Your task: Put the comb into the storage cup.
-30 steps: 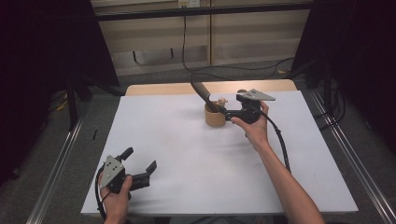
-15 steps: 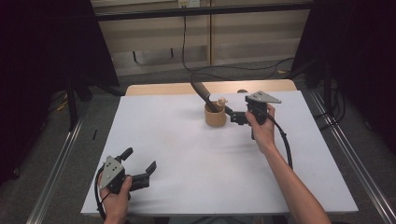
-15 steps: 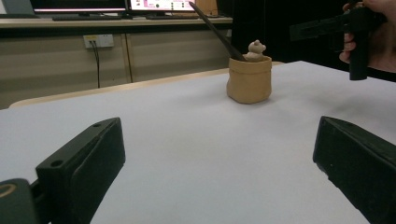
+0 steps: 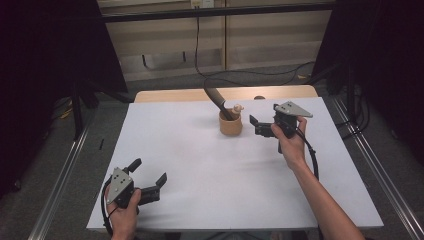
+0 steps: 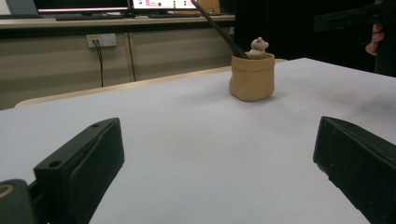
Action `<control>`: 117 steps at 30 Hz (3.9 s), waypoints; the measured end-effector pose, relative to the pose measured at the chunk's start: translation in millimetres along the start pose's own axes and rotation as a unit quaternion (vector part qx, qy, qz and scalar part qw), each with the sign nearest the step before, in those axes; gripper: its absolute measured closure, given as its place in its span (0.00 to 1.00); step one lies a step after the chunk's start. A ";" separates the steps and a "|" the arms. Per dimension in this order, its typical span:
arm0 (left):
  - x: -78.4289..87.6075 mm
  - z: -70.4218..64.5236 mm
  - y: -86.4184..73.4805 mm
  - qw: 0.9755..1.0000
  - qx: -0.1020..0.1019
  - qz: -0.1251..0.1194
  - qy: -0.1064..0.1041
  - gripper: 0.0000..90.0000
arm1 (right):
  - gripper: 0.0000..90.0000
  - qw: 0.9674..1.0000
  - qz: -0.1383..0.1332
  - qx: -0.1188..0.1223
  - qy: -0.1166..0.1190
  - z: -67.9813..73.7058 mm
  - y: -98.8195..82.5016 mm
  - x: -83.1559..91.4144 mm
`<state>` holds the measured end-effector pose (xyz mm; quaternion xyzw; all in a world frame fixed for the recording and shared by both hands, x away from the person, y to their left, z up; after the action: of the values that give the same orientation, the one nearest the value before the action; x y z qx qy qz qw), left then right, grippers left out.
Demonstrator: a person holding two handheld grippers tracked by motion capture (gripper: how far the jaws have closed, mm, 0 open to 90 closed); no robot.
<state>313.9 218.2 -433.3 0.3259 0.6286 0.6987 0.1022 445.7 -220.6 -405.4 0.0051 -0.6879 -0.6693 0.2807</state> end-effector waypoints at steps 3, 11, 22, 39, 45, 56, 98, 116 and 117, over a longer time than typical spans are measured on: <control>-0.5 -0.5 -0.1 1.000 0.002 -0.001 0.001 0.02 | 0.00 1.000 0.000 0.001 -0.005 -0.6 -2.1 5.6; 0.6 0.4 -0.5 1.000 0.006 -0.003 0.003 0.02 | 0.00 1.000 -0.009 -0.002 -0.016 -3.0 -7.2 23.5; 0.9 -0.2 -0.7 1.000 0.012 -0.008 0.001 0.02 | 0.00 1.000 -0.023 0.002 -0.018 -6.4 -15.8 44.8; 1.4 1.0 -1.5 1.000 0.015 -0.006 0.003 0.02 | 0.00 0.999 -0.023 0.001 -0.025 -5.8 -33.5 73.0; 1.2 0.8 -1.8 1.000 0.021 -0.006 0.004 0.02 | 0.00 0.999 -0.034 -0.004 -0.033 -7.5 -38.4 83.3; 4.9 -1.9 -1.6 1.000 0.017 -0.010 0.006 0.02 | 0.00 0.998 -0.036 -0.006 -0.042 -7.8 -50.9 102.7; 11.5 -4.6 -2.5 0.999 0.015 -0.011 0.027 0.03 | 0.00 0.995 -0.044 -0.011 -0.086 -12.0 -101.3 171.1; 10.6 -2.0 -2.6 0.999 0.025 -0.014 0.017 0.03 | 0.00 0.994 -0.029 -0.004 -0.104 -16.2 -117.1 173.6; 10.2 -2.0 -2.6 0.999 0.024 -0.014 0.016 0.03 | 0.00 0.994 -0.029 -0.003 -0.102 -15.8 -117.0 173.3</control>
<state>304.2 222.7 -432.5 0.3083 0.6513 0.6870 0.0937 262.7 -313.6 -448.6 -0.0442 -0.7103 -0.6766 0.1891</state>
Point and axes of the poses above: each handheld gripper's, and its own axes: x roughly backward along the jaws, y roughly out of its top, z roughly to its left, the point moved 2 cm from there along -x, roughly forward along the jaws, and after that the axes turned 8 degrees about z, right-handed, at the moved point
